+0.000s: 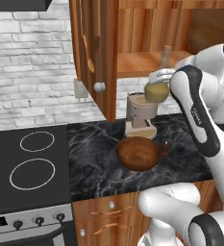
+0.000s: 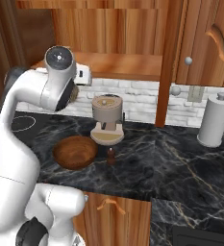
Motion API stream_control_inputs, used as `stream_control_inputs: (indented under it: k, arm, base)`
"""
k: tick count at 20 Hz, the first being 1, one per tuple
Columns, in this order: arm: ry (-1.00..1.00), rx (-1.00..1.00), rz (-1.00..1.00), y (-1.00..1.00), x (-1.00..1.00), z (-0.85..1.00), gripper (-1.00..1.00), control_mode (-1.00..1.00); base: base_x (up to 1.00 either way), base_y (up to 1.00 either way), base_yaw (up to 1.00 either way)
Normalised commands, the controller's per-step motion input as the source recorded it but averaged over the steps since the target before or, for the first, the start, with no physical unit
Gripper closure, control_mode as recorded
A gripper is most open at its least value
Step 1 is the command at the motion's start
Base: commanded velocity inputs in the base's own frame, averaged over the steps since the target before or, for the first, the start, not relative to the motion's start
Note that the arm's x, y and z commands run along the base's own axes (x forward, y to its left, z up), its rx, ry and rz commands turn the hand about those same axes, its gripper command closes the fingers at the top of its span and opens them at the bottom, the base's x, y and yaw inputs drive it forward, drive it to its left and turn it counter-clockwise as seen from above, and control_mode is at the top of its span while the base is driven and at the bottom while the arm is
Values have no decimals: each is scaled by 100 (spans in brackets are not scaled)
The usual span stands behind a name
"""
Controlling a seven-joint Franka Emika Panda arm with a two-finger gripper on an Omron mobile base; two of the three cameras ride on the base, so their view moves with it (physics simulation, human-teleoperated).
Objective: Retrieve the bottle and the shaker from the cabinet and place them next to the mixing bowl on the counter. Then add garlic from the fridge to the mixing bowl.
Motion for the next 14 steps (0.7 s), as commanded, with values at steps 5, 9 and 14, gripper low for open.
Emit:
stream_control_inputs:
  k: [5, 9, 14]
  arm:
    - [-2, -1, 41, -35, -51, -46, 100, -100]
    - [-1, -2, 38, -49, -48, -51, 100, -100]
    - [-3, -2, 26, -32, -48, -51, 100, -100]
  base:
    - [0, 0, 0]
    - [0, 0, 0]
    - [0, 0, 0]
